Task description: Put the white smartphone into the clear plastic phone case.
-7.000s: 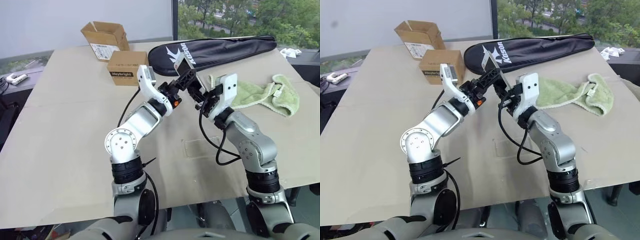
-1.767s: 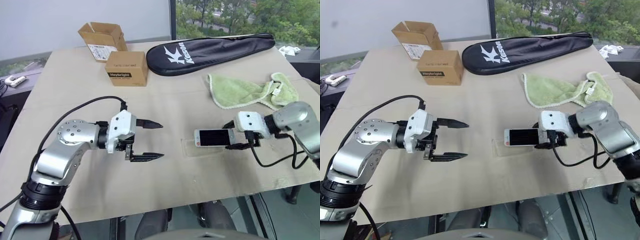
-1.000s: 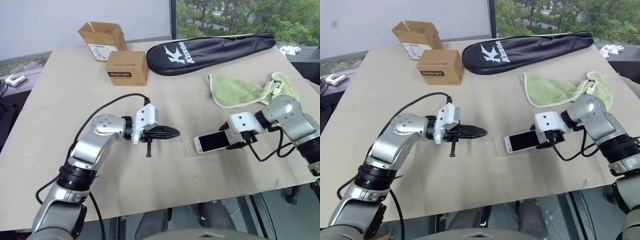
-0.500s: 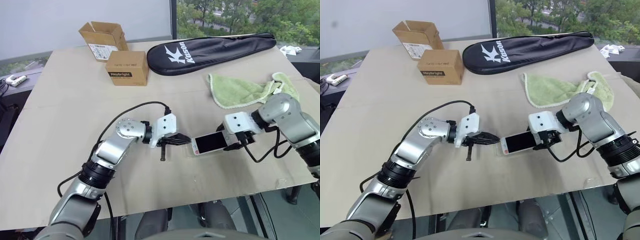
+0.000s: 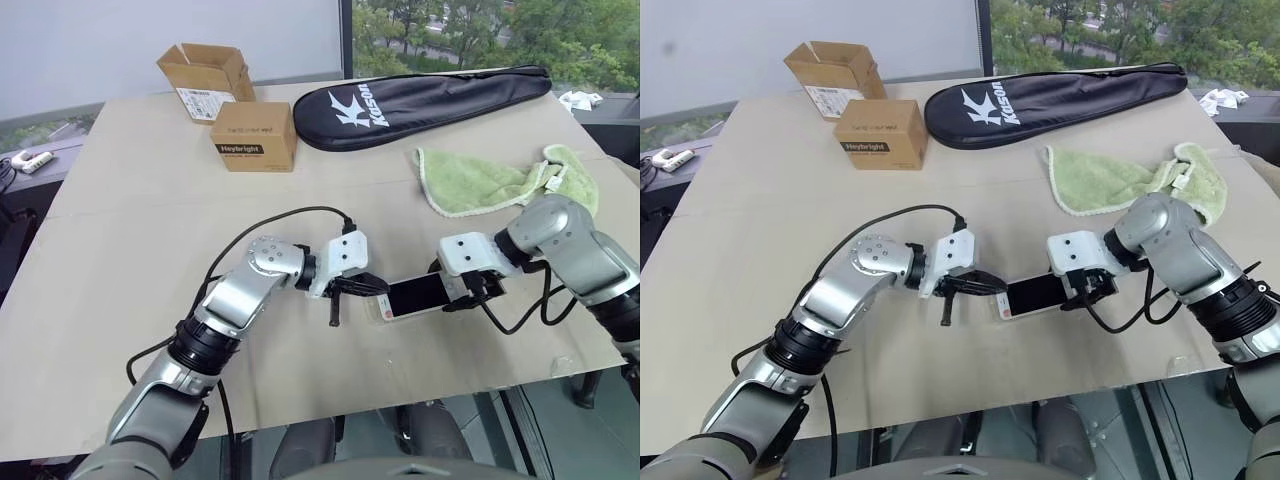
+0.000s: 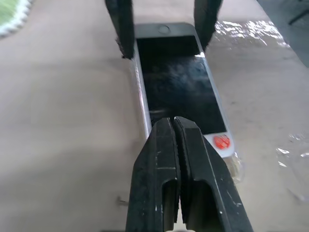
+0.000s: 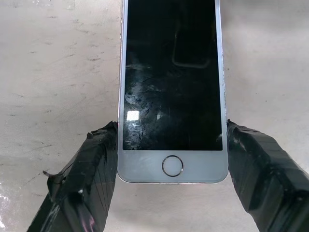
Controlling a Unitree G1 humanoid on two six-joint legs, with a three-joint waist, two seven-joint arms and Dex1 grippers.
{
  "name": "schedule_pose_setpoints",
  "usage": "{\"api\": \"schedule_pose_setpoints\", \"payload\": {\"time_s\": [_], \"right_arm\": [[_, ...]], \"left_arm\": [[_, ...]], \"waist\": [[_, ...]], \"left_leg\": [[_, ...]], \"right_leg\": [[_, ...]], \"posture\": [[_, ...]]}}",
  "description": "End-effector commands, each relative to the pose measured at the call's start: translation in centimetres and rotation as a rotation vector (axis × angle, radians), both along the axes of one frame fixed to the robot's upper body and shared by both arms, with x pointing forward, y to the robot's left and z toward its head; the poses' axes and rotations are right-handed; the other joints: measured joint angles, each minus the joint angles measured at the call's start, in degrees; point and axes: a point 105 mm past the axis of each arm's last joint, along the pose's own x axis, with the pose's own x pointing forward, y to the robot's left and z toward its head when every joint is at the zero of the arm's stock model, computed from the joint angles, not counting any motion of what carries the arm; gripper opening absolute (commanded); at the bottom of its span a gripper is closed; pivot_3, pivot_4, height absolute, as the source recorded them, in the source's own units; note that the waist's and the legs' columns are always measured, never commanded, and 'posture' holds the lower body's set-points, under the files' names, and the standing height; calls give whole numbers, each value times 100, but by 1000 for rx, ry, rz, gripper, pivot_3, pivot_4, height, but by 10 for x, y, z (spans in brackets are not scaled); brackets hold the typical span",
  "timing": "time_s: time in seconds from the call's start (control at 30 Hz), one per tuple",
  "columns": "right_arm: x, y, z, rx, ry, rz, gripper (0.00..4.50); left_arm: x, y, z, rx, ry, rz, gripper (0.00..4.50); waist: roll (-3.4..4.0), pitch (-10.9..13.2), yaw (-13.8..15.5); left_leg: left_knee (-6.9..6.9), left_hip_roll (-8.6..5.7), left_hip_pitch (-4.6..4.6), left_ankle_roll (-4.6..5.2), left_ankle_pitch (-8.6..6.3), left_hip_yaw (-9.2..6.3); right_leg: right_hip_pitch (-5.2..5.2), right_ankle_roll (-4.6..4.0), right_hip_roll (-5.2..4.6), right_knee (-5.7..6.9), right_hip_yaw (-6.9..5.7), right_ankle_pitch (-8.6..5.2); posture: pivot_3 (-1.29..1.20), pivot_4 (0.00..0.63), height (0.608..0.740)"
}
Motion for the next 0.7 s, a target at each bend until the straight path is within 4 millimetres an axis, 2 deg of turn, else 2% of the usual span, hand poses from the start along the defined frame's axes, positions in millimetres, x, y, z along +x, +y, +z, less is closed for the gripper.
{"api": "schedule_pose_setpoints", "payload": {"time_s": [0.03,0.53,0.7], "right_arm": [[-3,4,3,-7,-11,26,2909],[-6,10,3,17,12,17,2909],[-9,11,1,25,38,2,2909]], "left_arm": [[-4,-3,8,16,-14,-28,76],[-2,3,-12,149,120,97,76],[-7,4,-19,192,155,116,76]], "waist": [[0,0,0],[0,0,-6],[-1,-1,-2]], "left_leg": [[0,0,0,0,0,0],[2,0,2,0,0,0],[3,0,2,0,0,0]], "right_leg": [[0,0,0,0,0,0],[0,0,1,5,0,0],[1,0,1,6,0,0]], "posture": [[0,150,740],[0,150,740],[0,150,740]]}}
